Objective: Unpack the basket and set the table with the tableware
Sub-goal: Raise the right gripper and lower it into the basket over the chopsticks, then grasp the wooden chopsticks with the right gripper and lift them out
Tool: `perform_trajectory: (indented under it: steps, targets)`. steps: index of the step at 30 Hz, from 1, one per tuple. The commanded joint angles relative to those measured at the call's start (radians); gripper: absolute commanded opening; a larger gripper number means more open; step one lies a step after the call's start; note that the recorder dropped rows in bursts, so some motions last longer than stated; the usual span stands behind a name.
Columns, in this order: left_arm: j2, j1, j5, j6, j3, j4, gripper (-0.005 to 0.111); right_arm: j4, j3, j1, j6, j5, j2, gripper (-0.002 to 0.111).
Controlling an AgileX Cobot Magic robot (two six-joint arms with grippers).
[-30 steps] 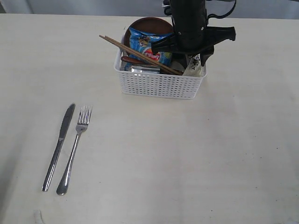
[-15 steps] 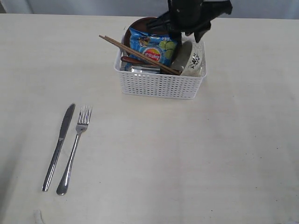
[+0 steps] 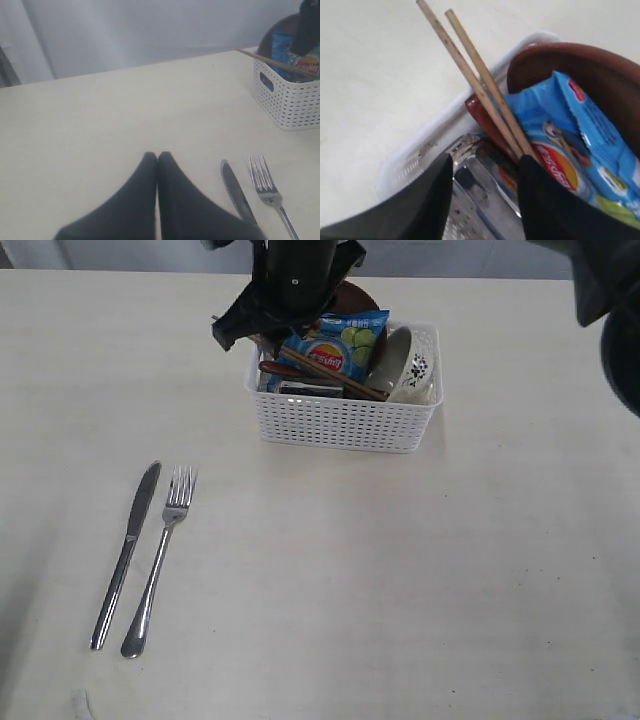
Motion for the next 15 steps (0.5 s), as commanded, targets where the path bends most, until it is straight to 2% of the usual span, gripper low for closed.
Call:
perform_trajectory:
  steps: [1, 6, 15]
  targets:
    - [-0.003, 0.002, -0.006, 0.000, 0.002, -0.001, 0.000, -0.032, -0.007, 0.009, -0.064, -0.053, 0.036, 0.041]
    - [-0.003, 0.002, -0.006, 0.000, 0.002, -0.001, 0.000, -0.121, -0.007, 0.009, -0.044, -0.061, 0.075, 0.041]
    - [-0.003, 0.002, -0.006, 0.000, 0.002, -0.001, 0.000, -0.163, -0.007, 0.009, -0.041, -0.112, 0.115, 0.041]
